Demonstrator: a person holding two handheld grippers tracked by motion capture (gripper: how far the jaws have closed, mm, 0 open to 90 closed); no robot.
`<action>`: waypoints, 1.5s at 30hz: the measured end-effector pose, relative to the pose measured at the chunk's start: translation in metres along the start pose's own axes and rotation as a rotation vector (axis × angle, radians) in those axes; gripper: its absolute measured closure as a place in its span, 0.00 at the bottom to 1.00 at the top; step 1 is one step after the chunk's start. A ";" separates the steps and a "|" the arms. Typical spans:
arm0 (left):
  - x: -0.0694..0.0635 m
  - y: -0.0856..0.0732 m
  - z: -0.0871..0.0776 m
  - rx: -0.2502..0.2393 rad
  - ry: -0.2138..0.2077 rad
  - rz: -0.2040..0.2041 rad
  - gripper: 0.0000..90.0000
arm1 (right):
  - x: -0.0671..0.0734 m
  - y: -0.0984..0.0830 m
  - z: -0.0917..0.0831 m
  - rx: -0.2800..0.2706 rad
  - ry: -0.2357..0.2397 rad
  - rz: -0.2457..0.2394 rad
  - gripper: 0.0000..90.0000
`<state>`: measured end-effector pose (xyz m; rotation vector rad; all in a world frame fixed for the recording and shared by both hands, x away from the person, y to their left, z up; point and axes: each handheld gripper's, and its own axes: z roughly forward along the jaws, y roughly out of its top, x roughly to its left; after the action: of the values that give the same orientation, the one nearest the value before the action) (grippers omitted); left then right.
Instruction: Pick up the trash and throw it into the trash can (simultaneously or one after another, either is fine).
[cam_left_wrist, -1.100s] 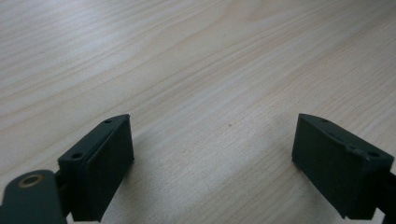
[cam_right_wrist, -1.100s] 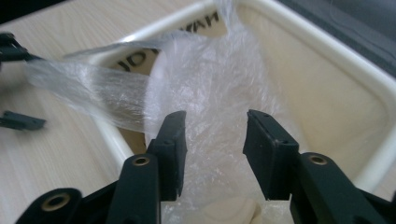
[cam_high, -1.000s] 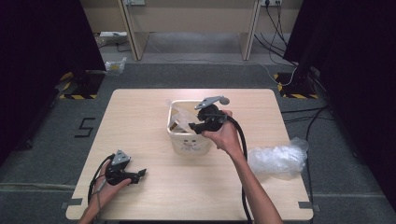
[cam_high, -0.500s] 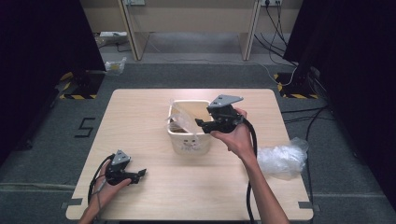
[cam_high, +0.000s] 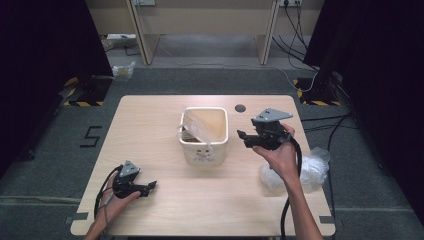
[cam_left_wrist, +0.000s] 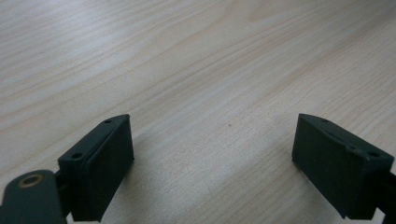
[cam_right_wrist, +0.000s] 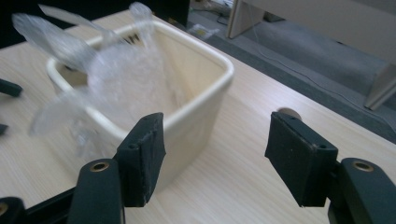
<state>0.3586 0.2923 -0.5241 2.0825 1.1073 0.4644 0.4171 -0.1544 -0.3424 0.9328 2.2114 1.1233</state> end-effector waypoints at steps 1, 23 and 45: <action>0.000 0.000 0.000 0.000 0.000 0.000 0.13 | -0.001 -0.004 -0.002 0.006 -0.015 0.001 0.41; 0.000 0.000 0.000 0.000 0.000 0.000 0.13 | -0.015 -0.089 -0.026 0.075 -0.162 0.114 0.32; 0.000 0.000 0.000 -0.001 0.001 0.000 0.13 | -0.017 -0.144 -0.011 0.184 -0.183 0.186 0.25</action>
<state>0.3586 0.2923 -0.5241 2.0816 1.1074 0.4655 0.3702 -0.2346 -0.4548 1.2883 2.1379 0.8832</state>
